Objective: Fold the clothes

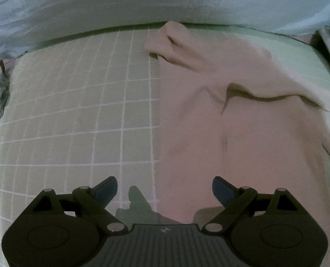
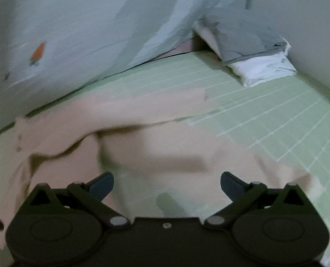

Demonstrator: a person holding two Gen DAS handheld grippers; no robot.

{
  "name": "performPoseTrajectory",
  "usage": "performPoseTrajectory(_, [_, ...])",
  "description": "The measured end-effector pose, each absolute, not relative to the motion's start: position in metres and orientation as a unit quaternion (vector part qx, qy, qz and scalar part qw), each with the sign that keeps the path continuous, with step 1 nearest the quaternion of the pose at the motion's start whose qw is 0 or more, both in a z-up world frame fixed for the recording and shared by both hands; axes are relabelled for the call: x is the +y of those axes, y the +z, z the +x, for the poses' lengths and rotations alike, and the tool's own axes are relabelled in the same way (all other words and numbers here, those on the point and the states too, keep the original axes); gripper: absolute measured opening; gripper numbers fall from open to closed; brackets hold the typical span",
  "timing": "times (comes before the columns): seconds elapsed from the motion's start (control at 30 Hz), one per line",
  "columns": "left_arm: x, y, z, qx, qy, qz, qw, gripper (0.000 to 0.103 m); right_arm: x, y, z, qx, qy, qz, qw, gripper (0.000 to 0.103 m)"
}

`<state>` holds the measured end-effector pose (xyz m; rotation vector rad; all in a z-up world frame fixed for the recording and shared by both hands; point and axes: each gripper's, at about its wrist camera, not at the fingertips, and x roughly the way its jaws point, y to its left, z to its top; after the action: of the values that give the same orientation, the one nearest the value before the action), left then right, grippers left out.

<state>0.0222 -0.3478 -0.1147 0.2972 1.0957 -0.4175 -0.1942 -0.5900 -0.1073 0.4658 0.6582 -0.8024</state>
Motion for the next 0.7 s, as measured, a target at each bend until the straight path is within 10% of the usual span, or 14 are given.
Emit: performPoseTrajectory(0.7, [-0.35,-0.143,0.059,0.557,-0.169,0.112,0.805,0.103,-0.777,-0.149,-0.117,0.334,-0.379,0.252,0.826,0.092])
